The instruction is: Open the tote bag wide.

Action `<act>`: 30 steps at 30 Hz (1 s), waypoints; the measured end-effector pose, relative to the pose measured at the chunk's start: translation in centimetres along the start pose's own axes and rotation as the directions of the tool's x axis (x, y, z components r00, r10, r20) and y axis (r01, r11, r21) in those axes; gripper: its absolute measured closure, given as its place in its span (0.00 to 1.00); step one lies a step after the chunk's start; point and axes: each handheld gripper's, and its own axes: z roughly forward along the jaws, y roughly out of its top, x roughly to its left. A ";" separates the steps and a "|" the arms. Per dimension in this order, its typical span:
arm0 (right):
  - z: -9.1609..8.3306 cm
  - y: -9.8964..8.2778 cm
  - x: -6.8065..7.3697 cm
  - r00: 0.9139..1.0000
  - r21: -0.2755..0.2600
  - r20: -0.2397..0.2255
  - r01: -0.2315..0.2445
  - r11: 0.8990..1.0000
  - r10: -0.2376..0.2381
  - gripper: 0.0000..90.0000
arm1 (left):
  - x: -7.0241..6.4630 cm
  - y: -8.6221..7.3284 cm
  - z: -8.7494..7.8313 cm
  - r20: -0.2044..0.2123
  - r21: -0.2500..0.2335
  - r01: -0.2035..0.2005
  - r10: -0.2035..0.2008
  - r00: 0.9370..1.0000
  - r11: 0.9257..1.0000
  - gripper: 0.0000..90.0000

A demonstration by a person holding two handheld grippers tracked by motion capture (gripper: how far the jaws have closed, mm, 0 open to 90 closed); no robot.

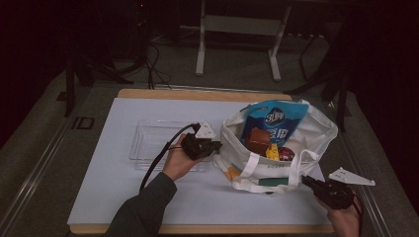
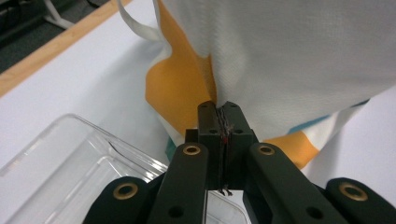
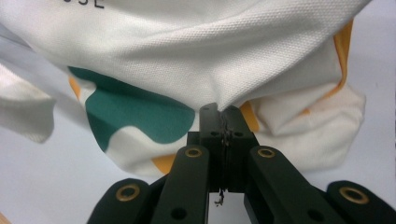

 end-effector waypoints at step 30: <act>-1.0 -0.6 -1.5 0.995 -0.026 0.030 -0.089 0.996 0.090 0.72 | 0.7 -0.7 -1.3 0.055 -0.072 0.035 -0.031 0.998 0.997 0.77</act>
